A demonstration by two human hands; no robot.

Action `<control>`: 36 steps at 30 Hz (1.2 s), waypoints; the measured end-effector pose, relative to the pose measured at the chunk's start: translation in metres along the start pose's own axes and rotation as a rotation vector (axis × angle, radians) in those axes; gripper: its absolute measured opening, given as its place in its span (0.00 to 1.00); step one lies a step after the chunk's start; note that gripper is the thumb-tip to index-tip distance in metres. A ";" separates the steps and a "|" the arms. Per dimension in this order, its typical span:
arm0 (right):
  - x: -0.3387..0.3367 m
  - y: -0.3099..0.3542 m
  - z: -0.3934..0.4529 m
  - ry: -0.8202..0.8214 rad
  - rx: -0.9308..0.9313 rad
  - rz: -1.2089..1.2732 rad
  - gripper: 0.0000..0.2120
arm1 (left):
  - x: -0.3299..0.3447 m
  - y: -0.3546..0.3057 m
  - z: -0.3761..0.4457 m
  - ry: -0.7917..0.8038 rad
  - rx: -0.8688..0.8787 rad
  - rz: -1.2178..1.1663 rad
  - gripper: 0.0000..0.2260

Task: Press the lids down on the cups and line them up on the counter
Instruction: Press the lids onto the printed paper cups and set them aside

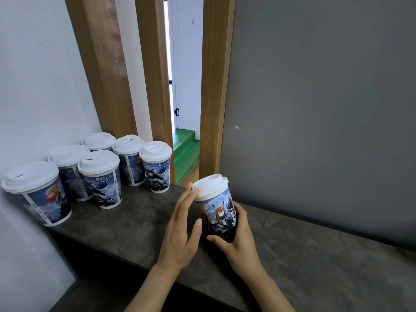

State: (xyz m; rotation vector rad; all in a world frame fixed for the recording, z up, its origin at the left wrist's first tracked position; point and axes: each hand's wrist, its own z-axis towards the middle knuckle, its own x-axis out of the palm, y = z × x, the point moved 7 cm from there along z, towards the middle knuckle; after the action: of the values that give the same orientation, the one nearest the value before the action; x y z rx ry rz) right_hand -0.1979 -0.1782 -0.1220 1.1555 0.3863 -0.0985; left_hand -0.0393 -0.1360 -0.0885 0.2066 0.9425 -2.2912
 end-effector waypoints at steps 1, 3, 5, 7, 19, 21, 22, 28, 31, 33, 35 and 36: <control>0.001 0.004 0.000 0.009 -0.020 -0.030 0.46 | -0.001 0.001 0.000 -0.012 -0.005 -0.021 0.26; 0.004 0.010 -0.002 0.040 -0.049 -0.069 0.45 | -0.002 0.005 -0.002 -0.044 -0.028 -0.063 0.25; 0.007 0.013 -0.004 0.083 -0.047 -0.060 0.40 | -0.002 0.010 -0.003 -0.072 -0.066 -0.109 0.23; 0.008 0.014 -0.006 0.105 -0.034 -0.035 0.38 | -0.002 0.013 -0.004 -0.086 -0.087 -0.147 0.22; 0.003 -0.008 0.000 0.058 0.067 0.033 0.38 | -0.002 0.004 -0.003 -0.058 -0.058 -0.046 0.27; 0.004 -0.007 -0.001 0.035 0.049 0.017 0.40 | -0.001 -0.003 -0.004 -0.022 0.022 0.034 0.27; 0.004 -0.006 -0.001 0.029 0.034 -0.010 0.40 | 0.000 -0.006 -0.004 -0.007 0.049 0.063 0.27; 0.011 0.008 -0.005 0.054 -0.102 -0.155 0.45 | -0.001 -0.006 -0.001 -0.009 0.033 0.047 0.26; 0.012 0.009 -0.005 0.085 -0.112 -0.124 0.41 | -0.002 -0.004 -0.001 -0.020 0.024 0.043 0.26; 0.011 0.010 -0.006 0.080 -0.110 -0.073 0.41 | -0.003 -0.001 -0.002 -0.047 0.009 0.043 0.27; 0.009 0.010 -0.005 0.060 -0.130 -0.062 0.44 | -0.006 0.002 -0.004 -0.089 -0.030 0.038 0.28; 0.009 0.010 -0.005 0.058 -0.132 -0.065 0.46 | -0.007 0.003 -0.004 -0.104 -0.047 0.032 0.28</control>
State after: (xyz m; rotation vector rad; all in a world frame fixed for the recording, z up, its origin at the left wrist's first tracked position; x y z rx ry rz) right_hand -0.1879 -0.1685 -0.1184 1.0171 0.4749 -0.0955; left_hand -0.0320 -0.1313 -0.0910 0.0807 0.9315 -2.2258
